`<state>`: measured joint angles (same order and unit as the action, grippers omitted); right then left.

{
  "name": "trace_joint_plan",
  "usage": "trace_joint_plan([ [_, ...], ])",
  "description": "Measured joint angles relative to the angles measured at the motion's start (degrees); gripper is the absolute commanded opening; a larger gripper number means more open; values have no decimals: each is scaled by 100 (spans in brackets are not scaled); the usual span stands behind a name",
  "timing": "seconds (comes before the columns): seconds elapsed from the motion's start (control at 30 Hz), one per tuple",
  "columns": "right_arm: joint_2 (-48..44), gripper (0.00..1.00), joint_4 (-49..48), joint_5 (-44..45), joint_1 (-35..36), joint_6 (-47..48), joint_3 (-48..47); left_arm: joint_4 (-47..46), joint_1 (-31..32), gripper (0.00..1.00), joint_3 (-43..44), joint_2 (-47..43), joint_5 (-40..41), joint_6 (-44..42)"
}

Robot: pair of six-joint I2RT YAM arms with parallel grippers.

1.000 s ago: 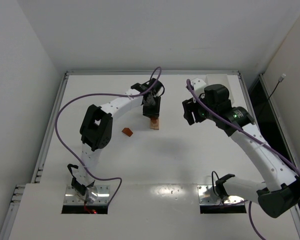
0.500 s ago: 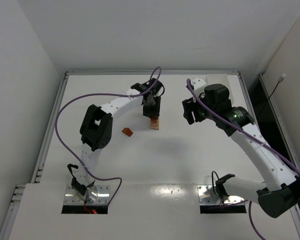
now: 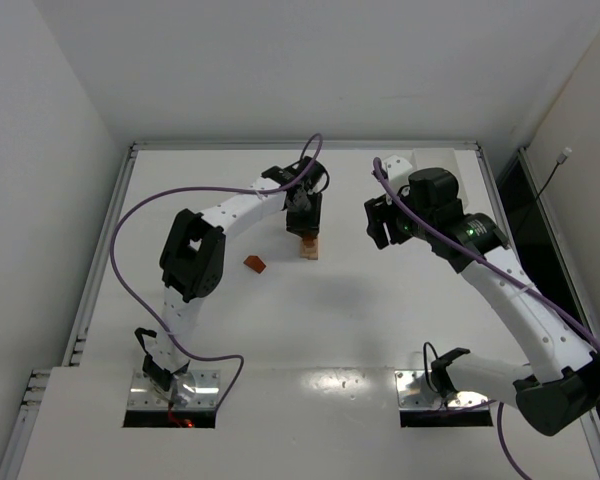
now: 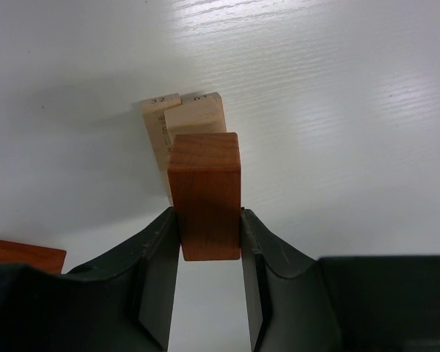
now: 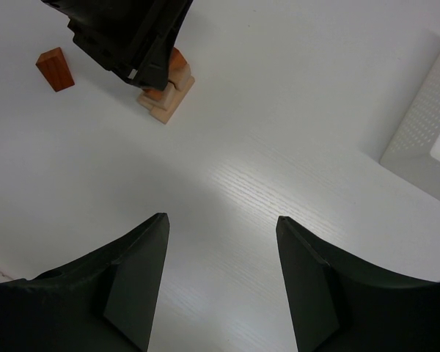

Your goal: Build the wood block tower

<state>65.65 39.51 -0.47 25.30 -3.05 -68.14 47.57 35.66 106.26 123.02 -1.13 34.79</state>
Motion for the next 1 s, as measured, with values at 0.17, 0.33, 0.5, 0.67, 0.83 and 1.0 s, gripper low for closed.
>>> trace_joint_plan([
  [0.17, 0, 57, 0, 0, 0, 0, 0, -7, 0, 18, -4, 0, -17, 0],
  [0.33, 0, 57, 0, 0, 0, 0, 0, -7, 0, 22, -63, 0, -15, 0],
  [0.5, 0, 57, 0, 0, 0, 0, 0, -9, 0, 25, -70, 0, -7, 0],
  [0.67, 0, 57, 0, 0, 0, 0, 0, -7, 0, 38, -70, 0, 4, 2],
  [0.83, 0, 57, 0, 0, 0, 0, 0, -9, 0, 47, -72, 0, 7, 15],
  [1.0, 0, 57, -2, 0, 0, 0, 0, -9, 0, 48, -72, 0, 2, 17],
])
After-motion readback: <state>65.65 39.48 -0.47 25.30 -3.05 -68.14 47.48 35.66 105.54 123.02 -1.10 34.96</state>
